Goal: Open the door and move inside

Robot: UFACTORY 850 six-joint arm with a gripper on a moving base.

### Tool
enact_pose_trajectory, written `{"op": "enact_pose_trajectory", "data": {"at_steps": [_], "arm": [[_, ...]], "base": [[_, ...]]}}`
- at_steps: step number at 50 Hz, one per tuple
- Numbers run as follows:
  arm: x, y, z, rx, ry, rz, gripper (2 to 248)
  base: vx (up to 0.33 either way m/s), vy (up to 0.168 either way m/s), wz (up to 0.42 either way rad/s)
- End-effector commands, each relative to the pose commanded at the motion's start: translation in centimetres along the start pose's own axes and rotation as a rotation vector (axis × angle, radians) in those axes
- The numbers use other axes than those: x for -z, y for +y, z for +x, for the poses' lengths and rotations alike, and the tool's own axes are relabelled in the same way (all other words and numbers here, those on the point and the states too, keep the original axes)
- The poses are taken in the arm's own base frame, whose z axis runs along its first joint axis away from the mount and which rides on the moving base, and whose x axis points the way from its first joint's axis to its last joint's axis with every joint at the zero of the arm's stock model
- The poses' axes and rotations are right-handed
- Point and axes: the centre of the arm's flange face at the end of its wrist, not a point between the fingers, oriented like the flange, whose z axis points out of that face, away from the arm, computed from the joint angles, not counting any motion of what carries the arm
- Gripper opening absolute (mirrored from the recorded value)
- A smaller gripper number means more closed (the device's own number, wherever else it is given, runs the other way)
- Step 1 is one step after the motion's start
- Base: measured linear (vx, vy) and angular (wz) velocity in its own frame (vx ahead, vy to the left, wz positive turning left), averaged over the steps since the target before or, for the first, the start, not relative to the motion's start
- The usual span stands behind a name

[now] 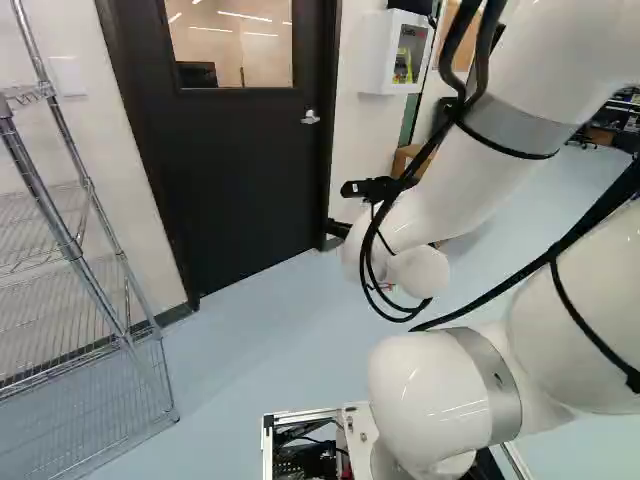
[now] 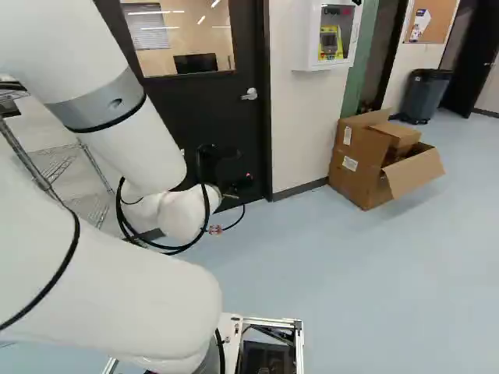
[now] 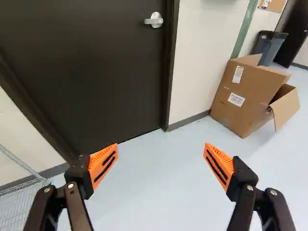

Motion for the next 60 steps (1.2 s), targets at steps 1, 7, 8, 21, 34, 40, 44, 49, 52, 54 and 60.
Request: {"op": "enact_pose_trajectory", "data": {"at_steps": [1, 7, 8, 21, 34, 40, 44, 49, 52, 54, 60], "arm": [[0.0, 0.0, 0.0, 0.0, 0.0, 0.0, 247], [0.0, 0.0, 0.0, 0.0, 0.0, 0.0, 247], [0.0, 0.0, 0.0, 0.0, 0.0, 0.0, 247], [0.0, 0.0, 0.0, 0.0, 0.0, 0.0, 247], [0.0, 0.0, 0.0, 0.0, 0.0, 0.0, 247], [0.0, 0.0, 0.0, 0.0, 0.0, 0.0, 247], [0.0, 0.0, 0.0, 0.0, 0.0, 0.0, 247], [0.0, 0.0, 0.0, 0.0, 0.0, 0.0, 247], [0.0, 0.0, 0.0, 0.0, 0.0, 0.0, 247], [0.0, 0.0, 0.0, 0.0, 0.0, 0.0, 247], [0.0, 0.0, 0.0, 0.0, 0.0, 0.0, 247]], "base": [[0.227, 0.006, -0.014], [0.224, -0.002, -0.024], [0.204, -0.002, -0.03], [0.23, 0.002, -0.022], [0.223, -0.003, -0.019], [0.222, -0.007, -0.029], [0.234, -0.006, -0.022], [0.205, -0.001, -0.021], [0.192, -0.006, -0.019], [0.216, -0.001, -0.03], [0.199, -0.006, -0.018]]}}
